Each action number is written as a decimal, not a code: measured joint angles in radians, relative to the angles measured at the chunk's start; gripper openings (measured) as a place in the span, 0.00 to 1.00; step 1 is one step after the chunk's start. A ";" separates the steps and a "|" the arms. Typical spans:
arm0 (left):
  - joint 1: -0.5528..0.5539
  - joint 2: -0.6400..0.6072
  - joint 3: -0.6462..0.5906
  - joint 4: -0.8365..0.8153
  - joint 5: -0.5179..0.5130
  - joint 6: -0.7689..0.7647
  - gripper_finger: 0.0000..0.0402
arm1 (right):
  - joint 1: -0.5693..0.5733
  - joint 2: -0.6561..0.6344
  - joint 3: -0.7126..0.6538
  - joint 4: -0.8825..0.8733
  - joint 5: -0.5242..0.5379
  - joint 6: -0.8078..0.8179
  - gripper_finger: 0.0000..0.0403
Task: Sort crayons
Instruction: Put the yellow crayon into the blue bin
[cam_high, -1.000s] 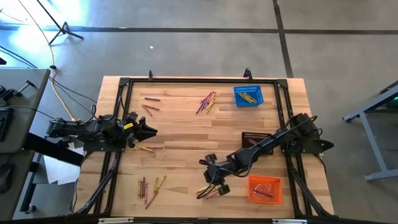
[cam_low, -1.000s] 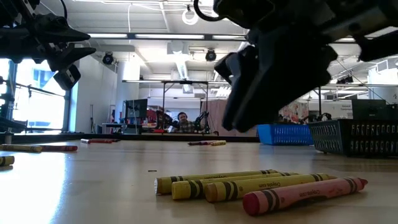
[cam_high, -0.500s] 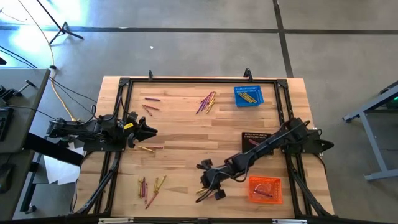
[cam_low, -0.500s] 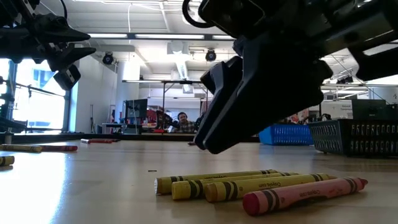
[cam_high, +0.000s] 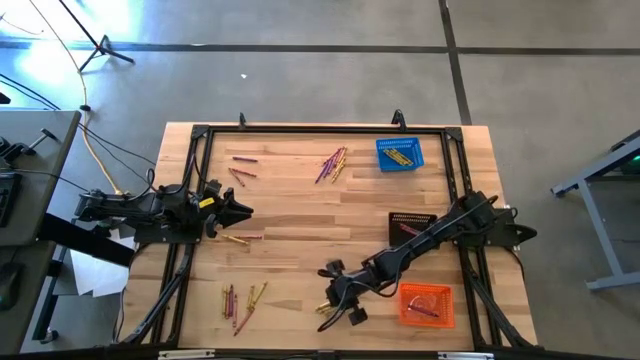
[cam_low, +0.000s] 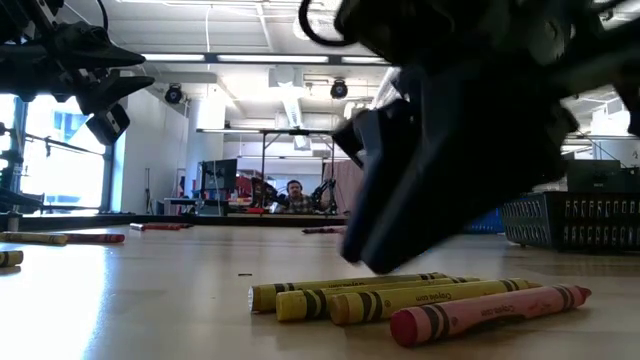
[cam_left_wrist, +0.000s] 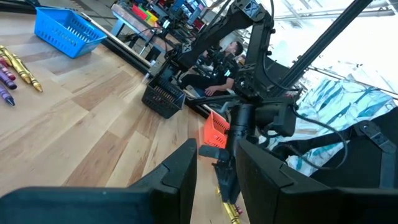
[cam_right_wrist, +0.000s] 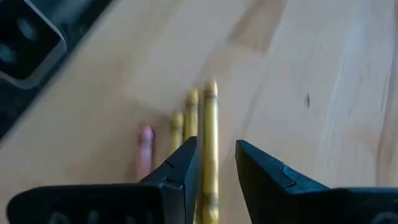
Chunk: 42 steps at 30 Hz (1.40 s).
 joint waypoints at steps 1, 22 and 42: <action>0.000 0.000 0.000 0.000 0.000 0.000 0.25 | 0.000 0.004 0.000 0.004 -0.001 0.000 0.23; 0.000 0.000 0.000 0.000 0.000 0.000 0.25 | -0.016 0.018 0.002 -0.037 0.016 0.080 0.09; 0.000 0.000 0.000 0.000 0.000 0.000 0.25 | -0.140 -0.249 -0.001 -0.249 -0.112 -0.008 0.02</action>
